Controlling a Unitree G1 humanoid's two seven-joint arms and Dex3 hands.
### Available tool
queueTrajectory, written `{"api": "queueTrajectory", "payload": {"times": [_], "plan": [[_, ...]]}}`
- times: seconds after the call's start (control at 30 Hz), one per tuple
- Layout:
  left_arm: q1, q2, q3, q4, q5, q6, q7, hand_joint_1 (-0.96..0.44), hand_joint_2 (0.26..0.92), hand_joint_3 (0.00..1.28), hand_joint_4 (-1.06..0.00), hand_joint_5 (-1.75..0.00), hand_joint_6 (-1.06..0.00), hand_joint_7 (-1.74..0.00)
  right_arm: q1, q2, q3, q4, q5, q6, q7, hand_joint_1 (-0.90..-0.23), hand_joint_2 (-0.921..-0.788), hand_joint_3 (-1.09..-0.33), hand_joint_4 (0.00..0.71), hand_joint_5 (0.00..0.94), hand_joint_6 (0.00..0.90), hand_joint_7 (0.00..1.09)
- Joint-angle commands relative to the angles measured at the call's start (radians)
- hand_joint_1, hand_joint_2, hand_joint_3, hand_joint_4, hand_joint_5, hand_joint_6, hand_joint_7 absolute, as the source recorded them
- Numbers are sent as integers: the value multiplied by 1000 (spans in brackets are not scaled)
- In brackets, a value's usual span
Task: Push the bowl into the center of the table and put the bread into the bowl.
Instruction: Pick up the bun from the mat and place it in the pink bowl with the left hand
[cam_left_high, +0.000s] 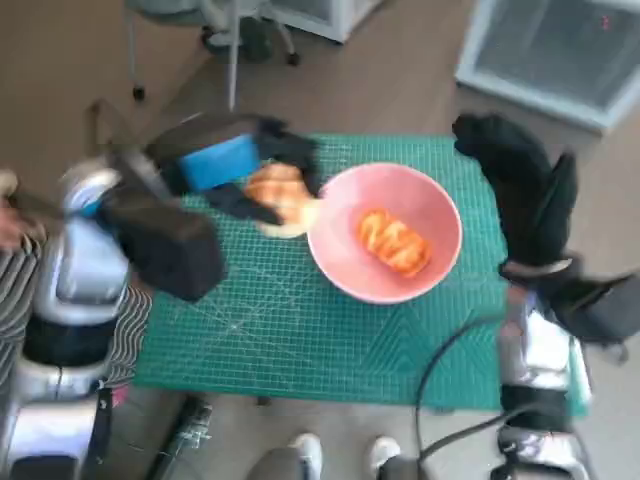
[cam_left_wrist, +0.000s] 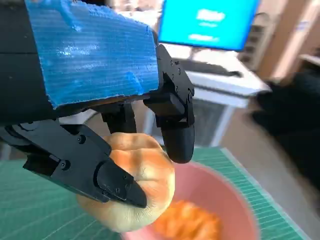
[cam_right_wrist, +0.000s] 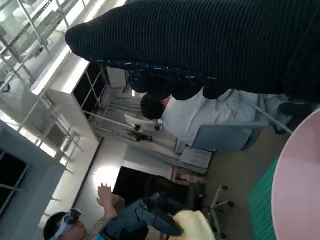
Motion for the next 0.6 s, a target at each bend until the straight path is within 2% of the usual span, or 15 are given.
{"api": "queueTrajectory", "payload": {"times": [0.03, 0.3, 0.6], "plan": [[-92, -53, -36, 98, 4, -37, -2, 2, 907, 49, -753, -1123, -652, -1120, 41, -6, -8, -9, -15, 8, -19, -681, -921, -695, 166, 1, 72, 437], [-188, -134, -90, 310, 23, -132, 5, 1, 920, 48, -718, -1106, -633, -1191, 61, -11, -13, -29, -11, 13, -32, -689, -921, -688, 167, 2, 77, 434], [-276, -211, -141, 499, 88, -161, 42, 0, 920, 55, -729, -1088, -607, -1222, 75, -14, -18, -52, -12, 26, -52, -706, -921, -667, 178, 6, 81, 426]]}}
